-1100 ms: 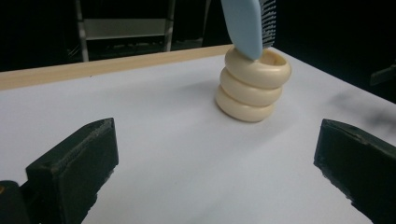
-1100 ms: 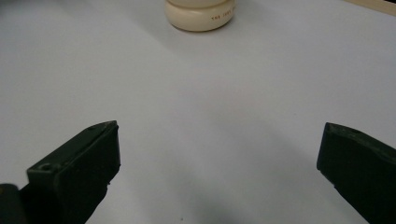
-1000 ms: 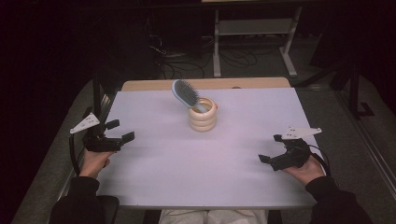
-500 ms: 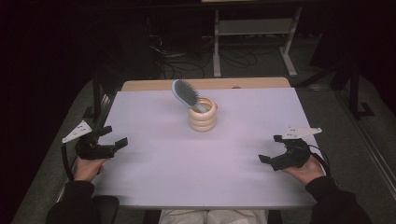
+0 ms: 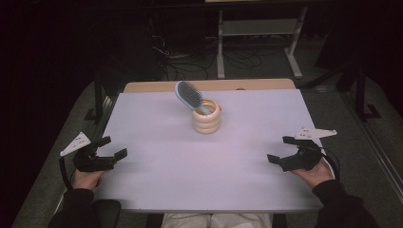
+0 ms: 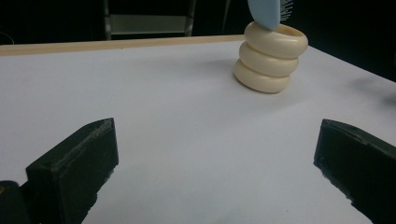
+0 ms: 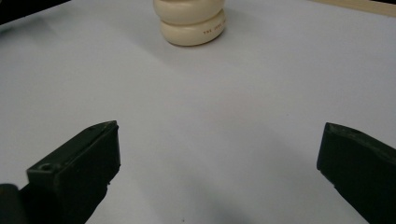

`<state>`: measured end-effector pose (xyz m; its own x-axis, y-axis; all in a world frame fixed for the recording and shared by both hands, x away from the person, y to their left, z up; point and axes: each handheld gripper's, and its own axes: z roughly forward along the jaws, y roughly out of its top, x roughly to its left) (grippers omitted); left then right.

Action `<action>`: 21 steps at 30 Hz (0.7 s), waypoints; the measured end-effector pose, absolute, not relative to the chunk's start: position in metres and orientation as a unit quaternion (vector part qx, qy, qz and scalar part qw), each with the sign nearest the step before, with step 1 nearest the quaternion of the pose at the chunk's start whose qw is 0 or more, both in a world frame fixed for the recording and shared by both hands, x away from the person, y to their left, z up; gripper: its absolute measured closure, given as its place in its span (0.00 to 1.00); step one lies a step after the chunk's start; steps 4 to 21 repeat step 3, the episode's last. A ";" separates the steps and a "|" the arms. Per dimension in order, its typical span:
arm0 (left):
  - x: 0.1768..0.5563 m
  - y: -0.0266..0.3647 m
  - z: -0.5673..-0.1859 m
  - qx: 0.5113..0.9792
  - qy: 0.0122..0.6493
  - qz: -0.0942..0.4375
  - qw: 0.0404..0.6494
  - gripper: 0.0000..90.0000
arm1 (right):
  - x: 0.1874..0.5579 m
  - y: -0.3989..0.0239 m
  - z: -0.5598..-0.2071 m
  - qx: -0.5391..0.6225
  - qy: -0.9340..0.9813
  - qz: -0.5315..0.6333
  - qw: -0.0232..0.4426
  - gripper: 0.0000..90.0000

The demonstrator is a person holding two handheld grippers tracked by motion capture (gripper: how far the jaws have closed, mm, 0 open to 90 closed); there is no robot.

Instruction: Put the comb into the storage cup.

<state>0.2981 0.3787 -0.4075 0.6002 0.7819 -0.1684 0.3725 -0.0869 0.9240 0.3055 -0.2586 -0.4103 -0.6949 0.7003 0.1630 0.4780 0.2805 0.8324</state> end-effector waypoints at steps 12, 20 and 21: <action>0.298 0.377 -0.407 0.715 0.401 0.187 0.542 0.00 | 0.304 -0.261 -0.410 0.376 0.787 0.474 0.120 0.00; 0.298 0.377 -0.407 0.715 0.401 0.187 0.542 0.00 | 0.304 -0.261 -0.410 0.376 0.787 0.474 0.120 0.00; 0.298 0.377 -0.407 0.715 0.401 0.187 0.542 0.00 | 0.304 -0.261 -0.410 0.376 0.787 0.474 0.120 0.00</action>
